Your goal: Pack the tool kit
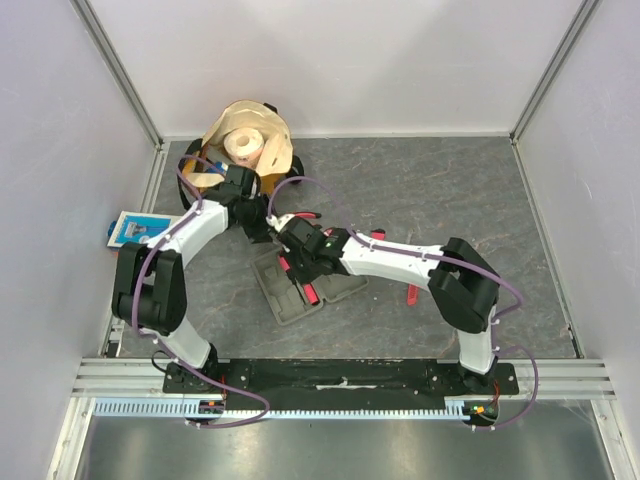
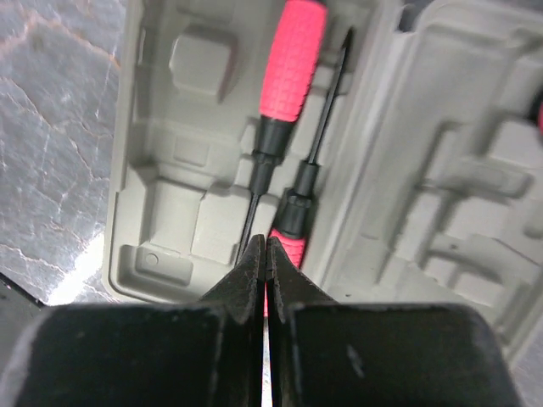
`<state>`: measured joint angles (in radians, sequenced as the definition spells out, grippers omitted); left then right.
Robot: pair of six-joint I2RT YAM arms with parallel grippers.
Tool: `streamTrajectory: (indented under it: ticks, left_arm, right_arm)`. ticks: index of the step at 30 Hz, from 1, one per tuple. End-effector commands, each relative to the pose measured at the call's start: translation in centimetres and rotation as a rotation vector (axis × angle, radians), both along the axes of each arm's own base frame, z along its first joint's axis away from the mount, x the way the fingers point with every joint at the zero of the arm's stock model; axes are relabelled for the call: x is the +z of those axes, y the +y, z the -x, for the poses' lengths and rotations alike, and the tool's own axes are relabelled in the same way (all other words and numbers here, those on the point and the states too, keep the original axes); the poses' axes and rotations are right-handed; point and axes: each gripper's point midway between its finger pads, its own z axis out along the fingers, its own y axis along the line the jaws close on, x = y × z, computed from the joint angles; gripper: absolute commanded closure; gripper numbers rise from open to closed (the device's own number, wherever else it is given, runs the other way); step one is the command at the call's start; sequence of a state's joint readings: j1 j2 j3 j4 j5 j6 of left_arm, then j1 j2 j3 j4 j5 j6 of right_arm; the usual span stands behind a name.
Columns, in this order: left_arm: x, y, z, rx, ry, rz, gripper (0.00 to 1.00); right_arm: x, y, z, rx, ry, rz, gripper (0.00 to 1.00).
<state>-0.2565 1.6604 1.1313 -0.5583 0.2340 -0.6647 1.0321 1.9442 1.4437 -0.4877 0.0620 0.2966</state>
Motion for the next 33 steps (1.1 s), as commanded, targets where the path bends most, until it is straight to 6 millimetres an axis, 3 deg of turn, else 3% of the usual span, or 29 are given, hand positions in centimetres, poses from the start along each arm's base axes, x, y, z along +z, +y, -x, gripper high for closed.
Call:
streamTrajectory:
  ticks: [1,5,9,11,15,17,22,30,33]
  left_arm:
    - [5.8,1.1,-2.0,0.052,-0.16,-0.027,0.44]
    - [7.0,3.0,-1.9,0.085,-0.214,-0.085,0.38]
    - [8.0,4.3,-1.1,0.062,-0.284,-0.125,0.31]
    - [8.2,4.2,-0.4,0.028,-0.318,-0.117,0.27]
    - [7.1,3.8,1.4,-0.011,-0.326,-0.088,0.13]
    - [6.5,4.0,2.1,-0.011,-0.323,-0.088,0.11]
    - [5.9,4.4,3.1,-0.007,-0.322,-0.1,0.09]
    - [6.3,3.7,2.7,-0.024,-0.321,-0.067,0.14]
    - [6.7,3.6,2.5,-0.027,-0.332,-0.061,0.15]
  right_arm:
    - [7.4,-0.8,-3.3,-0.163,-0.184,-0.089,1.0]
    - [9.0,-4.7,-5.5,-0.354,-0.254,-0.088,1.0]
    - [9.6,-10.8,-7.9,-0.604,-0.318,-0.069,0.93]
    - [9.1,-14.3,-8.5,-0.726,-0.337,-0.024,0.84]
    - [6.9,-21.1,-8.6,-0.949,-0.303,0.08,0.51]
    - [5.7,-23.4,-8.1,-1.009,-0.282,0.11,0.46]
    - [4.1,-26.7,-6.9,-1.092,-0.261,0.167,0.43]
    - [0.2,-29.8,-4.4,-1.148,-0.15,0.245,0.32]
    - [-1.1,-30.6,-3.8,-1.136,-0.108,0.27,0.32]
